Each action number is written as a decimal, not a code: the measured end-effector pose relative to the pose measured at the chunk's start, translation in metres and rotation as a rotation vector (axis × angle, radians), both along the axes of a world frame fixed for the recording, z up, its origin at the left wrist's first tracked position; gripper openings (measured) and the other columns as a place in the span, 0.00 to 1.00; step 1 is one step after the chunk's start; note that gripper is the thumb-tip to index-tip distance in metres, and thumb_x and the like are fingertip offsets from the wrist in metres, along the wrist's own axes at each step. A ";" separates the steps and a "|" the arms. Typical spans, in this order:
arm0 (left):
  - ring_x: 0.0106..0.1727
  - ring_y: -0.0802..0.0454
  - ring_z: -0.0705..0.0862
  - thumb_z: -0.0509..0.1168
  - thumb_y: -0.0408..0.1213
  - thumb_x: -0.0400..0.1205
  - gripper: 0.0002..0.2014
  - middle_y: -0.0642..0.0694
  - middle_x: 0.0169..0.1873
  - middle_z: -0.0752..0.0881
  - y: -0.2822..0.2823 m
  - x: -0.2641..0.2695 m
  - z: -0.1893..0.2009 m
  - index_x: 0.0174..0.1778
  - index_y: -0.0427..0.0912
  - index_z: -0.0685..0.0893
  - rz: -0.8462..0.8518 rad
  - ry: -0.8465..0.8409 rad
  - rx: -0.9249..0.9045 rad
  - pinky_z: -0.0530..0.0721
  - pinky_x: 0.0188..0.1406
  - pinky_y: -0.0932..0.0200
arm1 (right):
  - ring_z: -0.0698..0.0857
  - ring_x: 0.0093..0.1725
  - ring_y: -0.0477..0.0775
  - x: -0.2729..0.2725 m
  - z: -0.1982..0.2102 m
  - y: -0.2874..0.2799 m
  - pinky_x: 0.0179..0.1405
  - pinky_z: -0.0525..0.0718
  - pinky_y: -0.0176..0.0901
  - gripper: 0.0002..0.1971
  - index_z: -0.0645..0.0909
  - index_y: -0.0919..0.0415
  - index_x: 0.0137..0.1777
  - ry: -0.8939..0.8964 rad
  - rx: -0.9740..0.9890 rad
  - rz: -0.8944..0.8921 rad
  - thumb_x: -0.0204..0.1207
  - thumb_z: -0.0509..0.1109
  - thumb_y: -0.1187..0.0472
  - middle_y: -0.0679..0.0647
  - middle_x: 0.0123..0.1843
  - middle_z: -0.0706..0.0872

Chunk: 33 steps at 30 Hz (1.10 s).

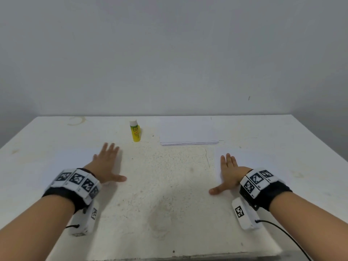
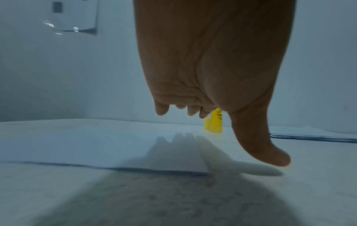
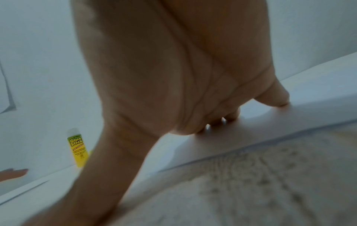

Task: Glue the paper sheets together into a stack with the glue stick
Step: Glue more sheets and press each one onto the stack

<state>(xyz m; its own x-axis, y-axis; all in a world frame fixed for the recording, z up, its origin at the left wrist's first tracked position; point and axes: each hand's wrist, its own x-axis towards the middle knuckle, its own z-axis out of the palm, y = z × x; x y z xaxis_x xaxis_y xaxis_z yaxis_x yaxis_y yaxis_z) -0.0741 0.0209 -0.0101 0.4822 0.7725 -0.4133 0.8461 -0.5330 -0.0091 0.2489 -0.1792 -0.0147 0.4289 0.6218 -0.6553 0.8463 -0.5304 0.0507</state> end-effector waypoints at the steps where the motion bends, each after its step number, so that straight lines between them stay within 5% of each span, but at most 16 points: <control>1: 0.83 0.40 0.32 0.67 0.65 0.73 0.59 0.40 0.83 0.33 0.004 -0.009 -0.001 0.83 0.36 0.35 0.069 0.027 0.036 0.49 0.80 0.37 | 0.29 0.82 0.64 0.000 0.000 0.000 0.82 0.44 0.59 0.73 0.21 0.69 0.78 0.001 -0.001 -0.002 0.60 0.70 0.25 0.65 0.80 0.22; 4: 0.83 0.37 0.53 0.68 0.65 0.72 0.56 0.36 0.83 0.52 0.011 -0.030 -0.003 0.82 0.32 0.49 0.224 0.046 0.022 0.61 0.79 0.41 | 0.30 0.82 0.64 -0.001 0.001 0.000 0.82 0.43 0.58 0.73 0.22 0.68 0.78 -0.001 0.007 -0.007 0.60 0.70 0.25 0.65 0.80 0.23; 7: 0.71 0.43 0.75 0.66 0.64 0.75 0.46 0.39 0.74 0.69 0.012 -0.036 -0.005 0.77 0.33 0.61 0.221 -0.009 -0.020 0.74 0.68 0.54 | 0.30 0.82 0.64 -0.002 0.001 -0.001 0.82 0.44 0.58 0.72 0.22 0.68 0.78 -0.001 0.012 -0.007 0.60 0.70 0.25 0.65 0.80 0.23; 14: 0.71 0.45 0.75 0.58 0.57 0.84 0.32 0.42 0.73 0.75 0.013 -0.043 -0.003 0.79 0.40 0.64 0.232 -0.023 0.056 0.73 0.67 0.54 | 0.30 0.82 0.64 -0.003 0.002 -0.002 0.82 0.44 0.58 0.72 0.22 0.69 0.78 -0.006 0.018 -0.003 0.60 0.69 0.25 0.65 0.80 0.23; 17: 0.56 0.45 0.82 0.57 0.51 0.86 0.17 0.41 0.58 0.85 0.016 -0.047 -0.006 0.60 0.42 0.78 0.216 -0.116 0.090 0.77 0.55 0.56 | 0.31 0.82 0.64 -0.004 0.002 -0.003 0.82 0.44 0.57 0.71 0.22 0.68 0.78 -0.011 0.023 -0.003 0.61 0.69 0.26 0.65 0.81 0.24; 20: 0.43 0.46 0.81 0.54 0.40 0.87 0.10 0.42 0.46 0.86 0.013 -0.048 -0.004 0.45 0.43 0.79 0.243 -0.176 0.236 0.76 0.42 0.56 | 0.31 0.82 0.64 -0.005 0.003 -0.003 0.82 0.44 0.57 0.71 0.22 0.68 0.78 -0.009 0.019 -0.003 0.61 0.69 0.26 0.65 0.81 0.24; 26: 0.37 0.43 0.74 0.57 0.23 0.77 0.10 0.38 0.42 0.85 0.006 -0.032 0.028 0.49 0.36 0.80 0.250 -0.148 0.507 0.71 0.34 0.54 | 0.30 0.82 0.64 -0.003 0.000 -0.002 0.82 0.44 0.58 0.72 0.21 0.68 0.78 -0.007 0.012 0.001 0.61 0.69 0.26 0.65 0.80 0.23; 33: 0.40 0.46 0.75 0.55 0.31 0.81 0.09 0.44 0.43 0.84 -0.030 0.010 0.060 0.55 0.38 0.76 0.125 -0.044 0.481 0.70 0.35 0.56 | 0.30 0.82 0.64 0.001 -0.003 -0.001 0.82 0.44 0.59 0.73 0.22 0.68 0.78 -0.006 0.017 0.003 0.60 0.70 0.25 0.65 0.80 0.23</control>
<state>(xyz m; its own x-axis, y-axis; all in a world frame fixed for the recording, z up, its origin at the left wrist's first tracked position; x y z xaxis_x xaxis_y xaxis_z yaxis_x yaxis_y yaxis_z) -0.0643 -0.0095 0.0500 0.3829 0.9235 0.0222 0.9082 -0.3719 -0.1918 0.2495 -0.1800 -0.0180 0.4310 0.6344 -0.6417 0.8476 -0.5286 0.0467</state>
